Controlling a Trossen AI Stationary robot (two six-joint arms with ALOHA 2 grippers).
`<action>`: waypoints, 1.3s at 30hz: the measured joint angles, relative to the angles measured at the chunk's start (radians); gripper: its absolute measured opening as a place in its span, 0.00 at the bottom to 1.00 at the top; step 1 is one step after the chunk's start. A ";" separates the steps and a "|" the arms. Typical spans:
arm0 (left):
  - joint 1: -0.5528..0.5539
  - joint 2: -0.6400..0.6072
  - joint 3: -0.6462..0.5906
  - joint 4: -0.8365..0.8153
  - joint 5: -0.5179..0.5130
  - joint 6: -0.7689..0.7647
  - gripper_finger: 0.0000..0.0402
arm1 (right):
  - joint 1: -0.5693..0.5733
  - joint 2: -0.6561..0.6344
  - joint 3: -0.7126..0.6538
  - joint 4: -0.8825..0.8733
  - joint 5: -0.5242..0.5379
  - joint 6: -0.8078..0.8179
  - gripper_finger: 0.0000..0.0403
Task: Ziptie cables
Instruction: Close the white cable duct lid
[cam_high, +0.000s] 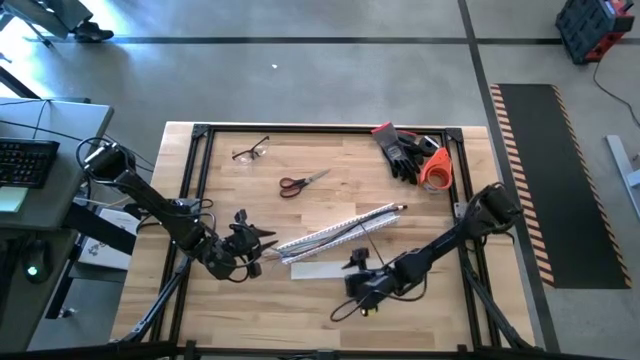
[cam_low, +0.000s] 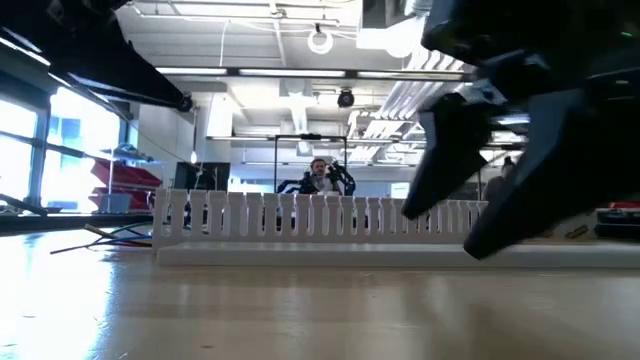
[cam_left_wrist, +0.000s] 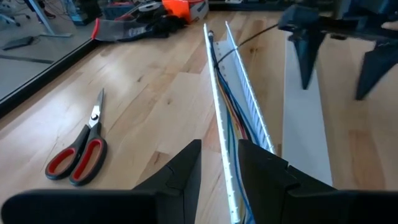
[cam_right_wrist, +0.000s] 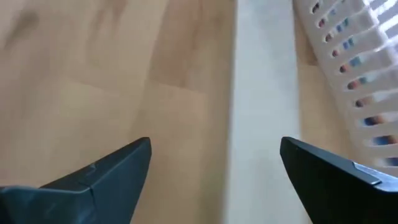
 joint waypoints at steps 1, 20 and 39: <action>0.000 0.007 0.000 -0.001 0.000 0.000 0.23 | 0.006 0.000 -0.031 0.065 -0.001 0.028 0.86; 0.027 0.116 0.000 0.079 0.005 -0.016 0.23 | -0.097 -0.004 -0.356 0.682 -0.045 0.112 0.85; 0.032 0.115 0.000 0.103 0.033 0.002 0.23 | -0.092 0.131 -0.345 0.726 -0.036 0.095 0.77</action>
